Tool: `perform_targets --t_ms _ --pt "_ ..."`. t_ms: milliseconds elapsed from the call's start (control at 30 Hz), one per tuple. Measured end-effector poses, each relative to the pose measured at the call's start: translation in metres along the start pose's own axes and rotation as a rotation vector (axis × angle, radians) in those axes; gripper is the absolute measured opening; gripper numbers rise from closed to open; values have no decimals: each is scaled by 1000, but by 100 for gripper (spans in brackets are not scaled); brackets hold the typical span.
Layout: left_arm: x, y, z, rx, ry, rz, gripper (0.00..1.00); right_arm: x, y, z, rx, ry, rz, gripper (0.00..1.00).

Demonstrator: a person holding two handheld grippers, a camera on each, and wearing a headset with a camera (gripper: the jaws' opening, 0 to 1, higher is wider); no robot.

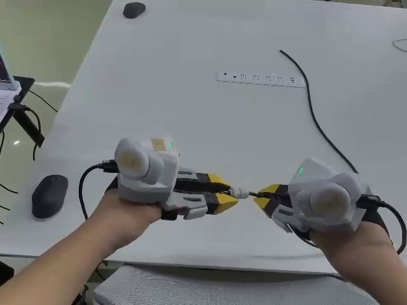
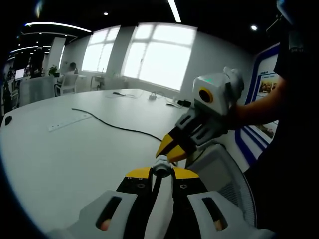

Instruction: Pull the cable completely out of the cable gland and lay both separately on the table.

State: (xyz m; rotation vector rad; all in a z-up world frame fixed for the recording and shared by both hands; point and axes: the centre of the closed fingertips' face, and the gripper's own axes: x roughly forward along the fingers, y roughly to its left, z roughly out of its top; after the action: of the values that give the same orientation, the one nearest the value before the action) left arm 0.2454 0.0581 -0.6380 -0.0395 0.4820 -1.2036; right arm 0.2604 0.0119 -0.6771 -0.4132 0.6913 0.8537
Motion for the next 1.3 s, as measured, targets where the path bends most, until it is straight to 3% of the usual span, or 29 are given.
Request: perform_targets --t_ms 233,500,933,1167,1300 --pt "-5 -1 -2 -1 -3 -10 15 0 -7 -10 75 1 -22 0" --pt "-9 2 0 2 -9 -7 15 1 -14 -22 236 0 -53 0" --pt "-11 4 1 -7 -21 0 15 9 -32 -68 626 53 -99 0" --pt "-10 3 -2 -17 -18 0 15 16 -33 -83 725 64 -90 0" --pt "-10 4 -2 -21 -17 3 15 14 -30 -76 695 47 -87 1"
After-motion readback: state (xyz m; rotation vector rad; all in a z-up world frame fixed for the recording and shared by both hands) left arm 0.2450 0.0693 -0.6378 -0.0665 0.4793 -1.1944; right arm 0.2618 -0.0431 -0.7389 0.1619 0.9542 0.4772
